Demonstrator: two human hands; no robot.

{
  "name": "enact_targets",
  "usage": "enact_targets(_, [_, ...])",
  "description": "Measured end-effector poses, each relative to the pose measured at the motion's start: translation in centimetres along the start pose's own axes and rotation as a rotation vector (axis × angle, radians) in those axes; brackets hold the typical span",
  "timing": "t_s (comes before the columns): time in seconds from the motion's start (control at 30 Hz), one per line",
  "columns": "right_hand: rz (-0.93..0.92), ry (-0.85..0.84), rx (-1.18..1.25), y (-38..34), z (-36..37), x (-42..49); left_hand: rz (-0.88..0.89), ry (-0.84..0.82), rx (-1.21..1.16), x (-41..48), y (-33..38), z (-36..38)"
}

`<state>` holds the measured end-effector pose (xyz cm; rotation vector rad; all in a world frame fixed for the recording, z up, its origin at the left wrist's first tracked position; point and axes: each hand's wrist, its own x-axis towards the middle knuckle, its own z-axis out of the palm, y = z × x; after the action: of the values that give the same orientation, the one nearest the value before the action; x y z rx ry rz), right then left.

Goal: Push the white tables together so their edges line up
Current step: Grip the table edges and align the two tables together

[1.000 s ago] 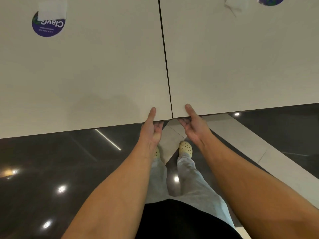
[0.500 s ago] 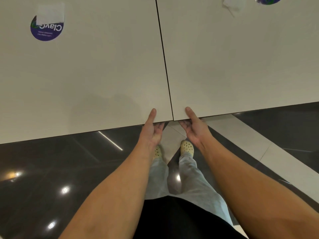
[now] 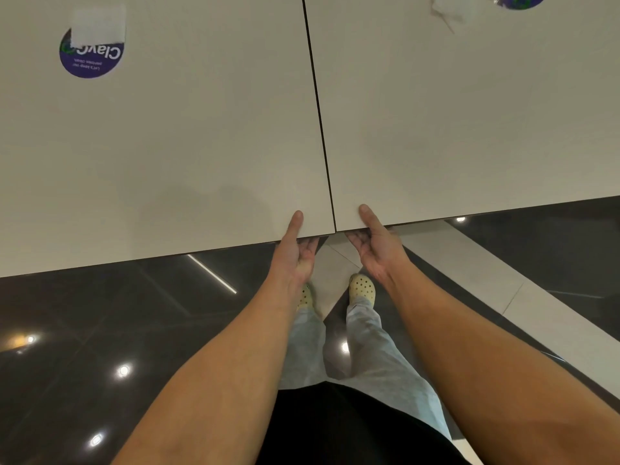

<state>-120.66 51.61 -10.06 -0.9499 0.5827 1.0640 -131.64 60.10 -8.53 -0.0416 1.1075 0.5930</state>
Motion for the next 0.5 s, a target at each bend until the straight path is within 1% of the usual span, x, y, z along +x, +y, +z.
enact_targets(0.33, [-0.001, -0.002, 0.0, -0.17, 0.0, -0.09, -0.01, -0.002, -0.044, 0.09, -0.09, 0.06])
enact_targets(0.5, [-0.005, 0.018, 0.005, -0.11, 0.1, -0.3, 0.012, 0.028, -0.04, -0.06, -0.18, 0.07])
